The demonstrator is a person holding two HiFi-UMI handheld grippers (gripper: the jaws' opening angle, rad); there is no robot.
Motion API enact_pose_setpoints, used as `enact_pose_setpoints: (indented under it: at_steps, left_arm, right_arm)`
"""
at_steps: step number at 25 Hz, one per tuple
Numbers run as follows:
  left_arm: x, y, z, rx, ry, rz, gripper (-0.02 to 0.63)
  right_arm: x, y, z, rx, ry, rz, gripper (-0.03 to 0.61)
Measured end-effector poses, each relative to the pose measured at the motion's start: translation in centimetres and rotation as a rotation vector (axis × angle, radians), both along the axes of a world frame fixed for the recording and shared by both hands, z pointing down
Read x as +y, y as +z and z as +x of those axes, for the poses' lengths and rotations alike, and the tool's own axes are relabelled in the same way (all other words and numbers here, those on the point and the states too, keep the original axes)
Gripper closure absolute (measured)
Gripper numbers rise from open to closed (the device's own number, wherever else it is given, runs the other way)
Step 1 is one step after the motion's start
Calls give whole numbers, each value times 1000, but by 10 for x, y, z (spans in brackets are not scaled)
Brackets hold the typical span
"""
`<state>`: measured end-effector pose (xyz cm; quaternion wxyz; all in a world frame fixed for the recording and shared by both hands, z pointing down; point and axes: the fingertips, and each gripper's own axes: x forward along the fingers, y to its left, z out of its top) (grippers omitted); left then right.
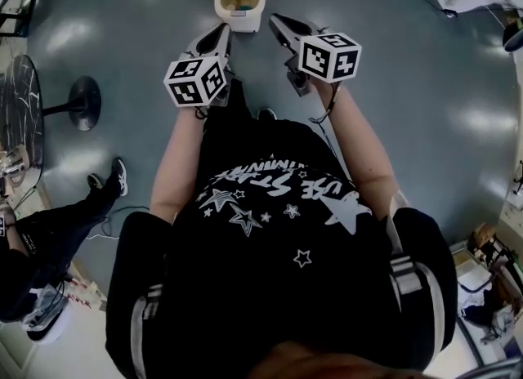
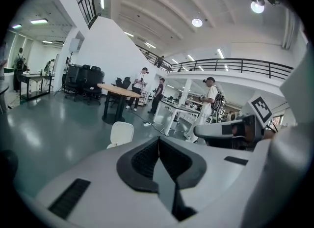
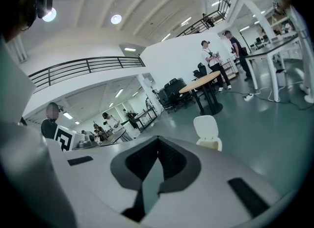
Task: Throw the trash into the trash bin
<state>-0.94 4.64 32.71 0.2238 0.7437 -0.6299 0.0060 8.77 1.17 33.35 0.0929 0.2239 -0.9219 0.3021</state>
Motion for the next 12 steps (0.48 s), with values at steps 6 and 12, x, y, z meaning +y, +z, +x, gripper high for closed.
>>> enact_pose_setpoints:
  at_steps: [6, 12]
  left_arm:
    - [17, -10, 7, 7, -4, 32, 603]
    - [23, -9, 5, 28, -5, 32, 603]
  right_arm:
    - [10, -2, 8, 10, -2, 35, 572]
    - [19, -10, 9, 28, 4, 66, 572]
